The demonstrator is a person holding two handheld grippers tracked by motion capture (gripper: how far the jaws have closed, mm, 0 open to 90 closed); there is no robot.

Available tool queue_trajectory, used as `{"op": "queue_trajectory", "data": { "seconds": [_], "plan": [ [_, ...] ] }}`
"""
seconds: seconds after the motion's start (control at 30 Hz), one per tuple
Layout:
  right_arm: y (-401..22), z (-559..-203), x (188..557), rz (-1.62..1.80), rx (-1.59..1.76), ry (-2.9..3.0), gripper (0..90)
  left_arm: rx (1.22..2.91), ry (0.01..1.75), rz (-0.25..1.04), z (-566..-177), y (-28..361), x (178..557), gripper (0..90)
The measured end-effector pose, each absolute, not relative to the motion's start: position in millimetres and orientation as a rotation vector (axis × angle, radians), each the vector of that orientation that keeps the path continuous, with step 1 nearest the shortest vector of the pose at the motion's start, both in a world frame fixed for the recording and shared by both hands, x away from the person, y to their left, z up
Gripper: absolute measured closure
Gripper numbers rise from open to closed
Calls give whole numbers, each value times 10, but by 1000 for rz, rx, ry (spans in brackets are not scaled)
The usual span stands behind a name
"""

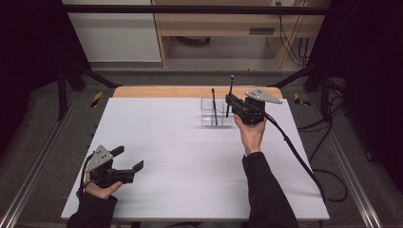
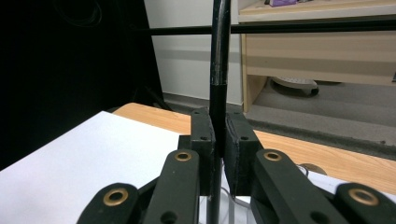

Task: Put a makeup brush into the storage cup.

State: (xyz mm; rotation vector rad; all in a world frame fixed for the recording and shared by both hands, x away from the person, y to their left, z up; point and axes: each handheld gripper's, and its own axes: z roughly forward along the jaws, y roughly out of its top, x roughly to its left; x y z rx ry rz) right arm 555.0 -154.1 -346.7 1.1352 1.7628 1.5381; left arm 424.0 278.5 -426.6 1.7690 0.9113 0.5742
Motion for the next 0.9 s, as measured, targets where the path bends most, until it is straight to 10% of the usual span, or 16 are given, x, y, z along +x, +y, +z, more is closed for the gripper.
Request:
{"op": "queue_trajectory", "data": {
  "seconds": [0.9],
  "plan": [
    [-1314,-3578,6011,1465,1204,1699,836,1763,917,568,-4263,2809,4251,56]
  ]
}}
